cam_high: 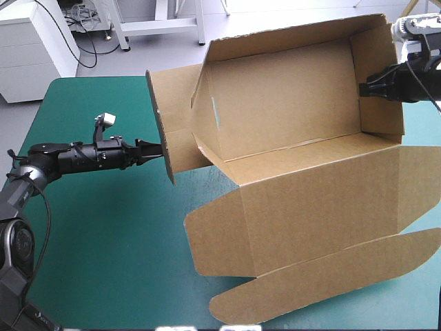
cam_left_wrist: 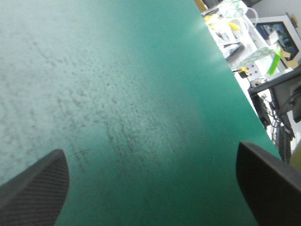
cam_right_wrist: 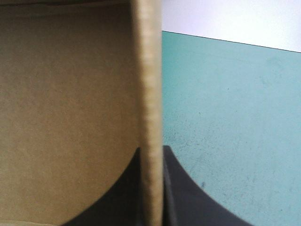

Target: Fold the box

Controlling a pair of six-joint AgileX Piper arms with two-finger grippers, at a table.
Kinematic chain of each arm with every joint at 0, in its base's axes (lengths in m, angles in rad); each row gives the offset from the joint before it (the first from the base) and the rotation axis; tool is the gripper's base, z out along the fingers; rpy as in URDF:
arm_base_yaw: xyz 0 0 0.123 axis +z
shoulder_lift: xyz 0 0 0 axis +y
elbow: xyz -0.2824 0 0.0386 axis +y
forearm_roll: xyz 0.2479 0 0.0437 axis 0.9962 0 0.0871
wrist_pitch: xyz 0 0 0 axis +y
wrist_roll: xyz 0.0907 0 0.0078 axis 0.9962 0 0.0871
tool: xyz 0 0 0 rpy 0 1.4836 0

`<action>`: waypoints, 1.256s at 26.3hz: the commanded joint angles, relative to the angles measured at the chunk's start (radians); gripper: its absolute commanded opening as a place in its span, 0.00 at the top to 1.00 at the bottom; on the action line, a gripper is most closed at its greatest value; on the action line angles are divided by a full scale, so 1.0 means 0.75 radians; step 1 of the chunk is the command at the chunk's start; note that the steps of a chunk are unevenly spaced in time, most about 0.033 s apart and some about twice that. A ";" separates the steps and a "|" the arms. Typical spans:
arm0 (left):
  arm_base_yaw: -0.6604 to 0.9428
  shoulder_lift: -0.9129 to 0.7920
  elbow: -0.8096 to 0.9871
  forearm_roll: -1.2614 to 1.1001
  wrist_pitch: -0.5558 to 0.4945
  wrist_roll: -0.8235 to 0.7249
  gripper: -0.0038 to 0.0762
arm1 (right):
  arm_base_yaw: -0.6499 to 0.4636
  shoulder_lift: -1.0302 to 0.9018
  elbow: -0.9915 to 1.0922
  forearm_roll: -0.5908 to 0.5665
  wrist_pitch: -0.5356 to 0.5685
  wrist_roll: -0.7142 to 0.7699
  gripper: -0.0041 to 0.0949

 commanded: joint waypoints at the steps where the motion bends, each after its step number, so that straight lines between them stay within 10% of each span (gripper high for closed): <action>1: -0.064 -0.058 -0.026 -0.193 0.164 0.046 0.04 | -0.007 -0.051 -0.028 0.075 -0.056 0.004 0.98; 33: -0.252 -0.443 -0.217 -0.403 0.175 0.030 0.04 | 0.383 0.040 0.010 -0.269 -0.494 0.238 0.97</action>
